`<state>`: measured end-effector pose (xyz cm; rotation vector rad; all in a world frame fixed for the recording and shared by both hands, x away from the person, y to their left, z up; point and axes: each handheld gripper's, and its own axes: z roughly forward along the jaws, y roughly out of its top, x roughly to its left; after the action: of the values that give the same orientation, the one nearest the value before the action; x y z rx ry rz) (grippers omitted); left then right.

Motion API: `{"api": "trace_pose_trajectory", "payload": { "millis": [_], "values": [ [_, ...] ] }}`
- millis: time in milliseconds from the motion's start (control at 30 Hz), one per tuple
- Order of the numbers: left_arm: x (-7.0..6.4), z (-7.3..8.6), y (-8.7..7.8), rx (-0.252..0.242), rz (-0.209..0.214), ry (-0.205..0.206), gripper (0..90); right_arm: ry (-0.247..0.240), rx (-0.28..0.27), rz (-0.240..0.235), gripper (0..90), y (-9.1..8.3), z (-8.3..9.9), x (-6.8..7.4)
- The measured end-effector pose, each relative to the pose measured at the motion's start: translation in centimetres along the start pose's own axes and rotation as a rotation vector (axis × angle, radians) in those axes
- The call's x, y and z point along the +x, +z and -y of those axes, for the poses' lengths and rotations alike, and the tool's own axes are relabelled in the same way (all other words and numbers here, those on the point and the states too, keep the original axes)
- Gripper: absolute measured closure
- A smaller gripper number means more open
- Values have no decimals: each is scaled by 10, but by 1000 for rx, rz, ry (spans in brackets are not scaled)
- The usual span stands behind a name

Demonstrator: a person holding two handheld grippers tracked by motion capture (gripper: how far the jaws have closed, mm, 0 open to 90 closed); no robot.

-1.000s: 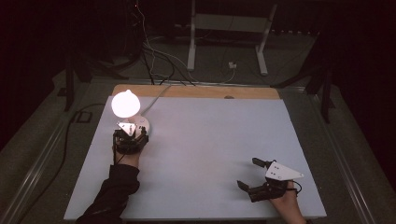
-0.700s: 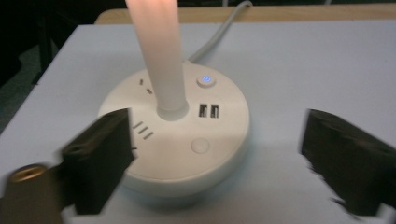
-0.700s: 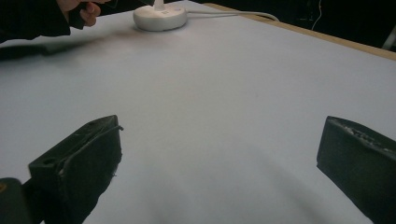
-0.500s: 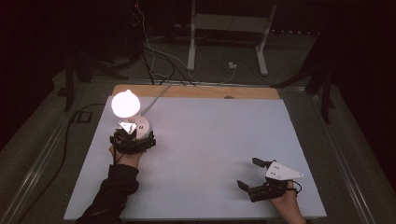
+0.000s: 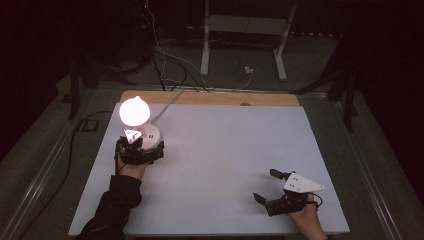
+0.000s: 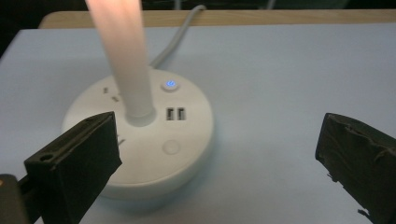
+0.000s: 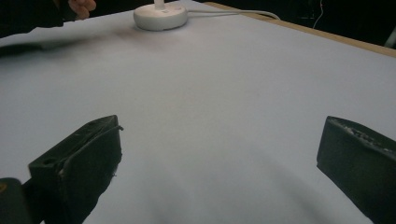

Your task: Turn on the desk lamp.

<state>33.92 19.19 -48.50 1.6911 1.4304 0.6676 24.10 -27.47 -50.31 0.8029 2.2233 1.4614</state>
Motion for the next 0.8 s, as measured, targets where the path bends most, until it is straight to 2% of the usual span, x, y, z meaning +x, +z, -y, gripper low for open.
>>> {"api": "trace_pose_trajectory", "payload": {
  "millis": [100,200,267,400,467,633,800],
  "values": [
    [5,-1,-6,-5,68,5,4,3,-2,1,0,0,0,0],
    [10,-2,-18,-24,107,16,4,6,-3,-2,0,-1,0,0],
    [14,-3,-24,-44,106,12,4,5,-5,-1,0,-1,0,0],
    [20,-2,-32,-49,123,4,4,4,-1,0,0,0,0,0],
    [22,0,-36,-44,130,13,4,5,-2,-1,0,-1,0,0],
    [22,9,-45,-31,155,22,4,7,1,-1,0,-1,0,-1],
    [16,20,-53,-17,171,49,4,6,3,0,0,0,0,0]
  ]
}}
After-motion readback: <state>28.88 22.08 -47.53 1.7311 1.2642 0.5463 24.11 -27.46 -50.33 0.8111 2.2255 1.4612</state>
